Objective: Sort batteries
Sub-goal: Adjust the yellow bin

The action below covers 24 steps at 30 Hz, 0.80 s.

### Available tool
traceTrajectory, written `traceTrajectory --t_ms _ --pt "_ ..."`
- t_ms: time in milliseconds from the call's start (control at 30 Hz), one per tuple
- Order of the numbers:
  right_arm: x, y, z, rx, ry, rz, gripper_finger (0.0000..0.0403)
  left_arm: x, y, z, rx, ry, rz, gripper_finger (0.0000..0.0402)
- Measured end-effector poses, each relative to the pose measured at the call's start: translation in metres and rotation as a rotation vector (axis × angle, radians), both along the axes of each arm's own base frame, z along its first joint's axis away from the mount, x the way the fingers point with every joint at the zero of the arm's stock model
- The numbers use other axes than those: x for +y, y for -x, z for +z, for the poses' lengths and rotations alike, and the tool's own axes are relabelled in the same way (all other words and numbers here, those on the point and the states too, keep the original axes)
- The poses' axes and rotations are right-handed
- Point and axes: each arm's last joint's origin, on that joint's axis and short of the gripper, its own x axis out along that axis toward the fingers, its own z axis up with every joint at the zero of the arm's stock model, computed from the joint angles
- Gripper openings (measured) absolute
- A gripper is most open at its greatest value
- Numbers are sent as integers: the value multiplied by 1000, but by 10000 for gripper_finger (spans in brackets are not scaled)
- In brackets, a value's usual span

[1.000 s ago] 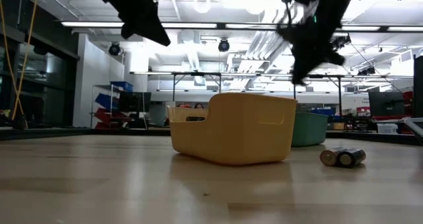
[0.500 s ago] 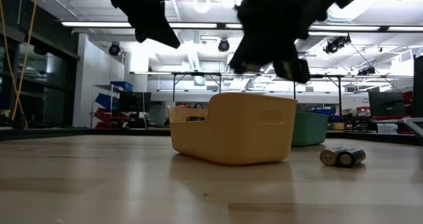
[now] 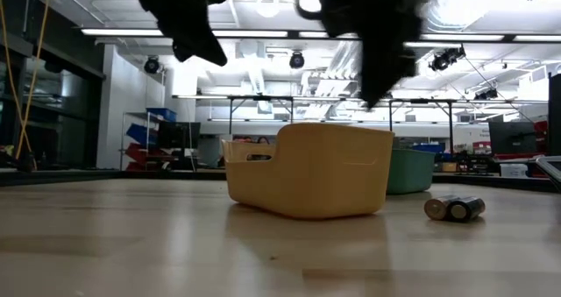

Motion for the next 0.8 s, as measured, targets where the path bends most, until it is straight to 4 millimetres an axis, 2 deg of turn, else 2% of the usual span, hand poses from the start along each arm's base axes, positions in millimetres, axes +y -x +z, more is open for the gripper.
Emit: traceTrajectory --t_ms 67,167,333,467,633,800 --pt "6 12 -2 76 29 33 154 -9 2 -10 10 43 -22 0" --pt "19 27 -16 143 38 88 129 -25 11 -36 36 122 -4 0" --pt "35 30 -37 74 -15 134 70 -57 30 -86 -2 317 69 0" --pt "24 24 -45 13 -5 62 10 -74 49 -113 -18 434 163 0" --pt "6 15 -55 29 -23 49 4 -83 73 -136 76 496 235 0" --pt "1 -3 -66 -39 -106 113 1 -94 87 -146 132 540 258 0"
